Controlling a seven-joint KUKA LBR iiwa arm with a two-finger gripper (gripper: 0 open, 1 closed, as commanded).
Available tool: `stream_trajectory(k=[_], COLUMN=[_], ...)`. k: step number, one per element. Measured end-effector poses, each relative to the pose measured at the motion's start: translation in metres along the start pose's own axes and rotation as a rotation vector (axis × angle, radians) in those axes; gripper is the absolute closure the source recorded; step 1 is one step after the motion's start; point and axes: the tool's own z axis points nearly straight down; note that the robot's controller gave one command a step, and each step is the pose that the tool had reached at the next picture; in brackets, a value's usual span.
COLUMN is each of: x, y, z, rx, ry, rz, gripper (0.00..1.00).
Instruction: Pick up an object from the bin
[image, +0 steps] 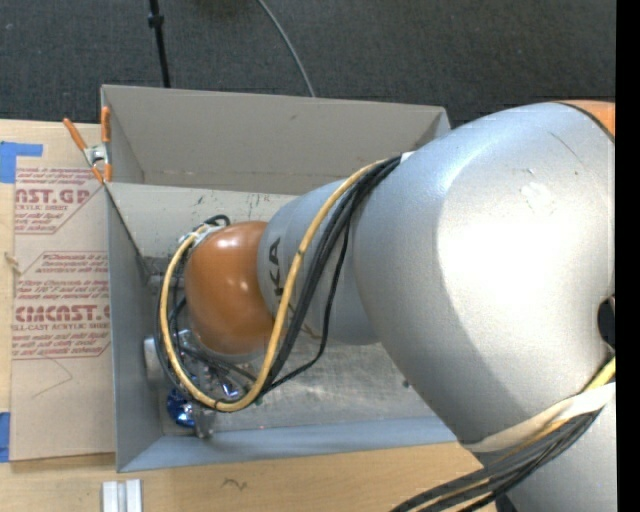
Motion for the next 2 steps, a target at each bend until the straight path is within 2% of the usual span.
stream_trajectory(k=[1,2], x=[0.001,-0.006], y=[0.004,-0.011], z=[0.0,-0.142], rx=[-0.009,-0.01], ry=[0.001,-0.008], rz=[-0.005,-0.211], gripper=[1.0,1.0])
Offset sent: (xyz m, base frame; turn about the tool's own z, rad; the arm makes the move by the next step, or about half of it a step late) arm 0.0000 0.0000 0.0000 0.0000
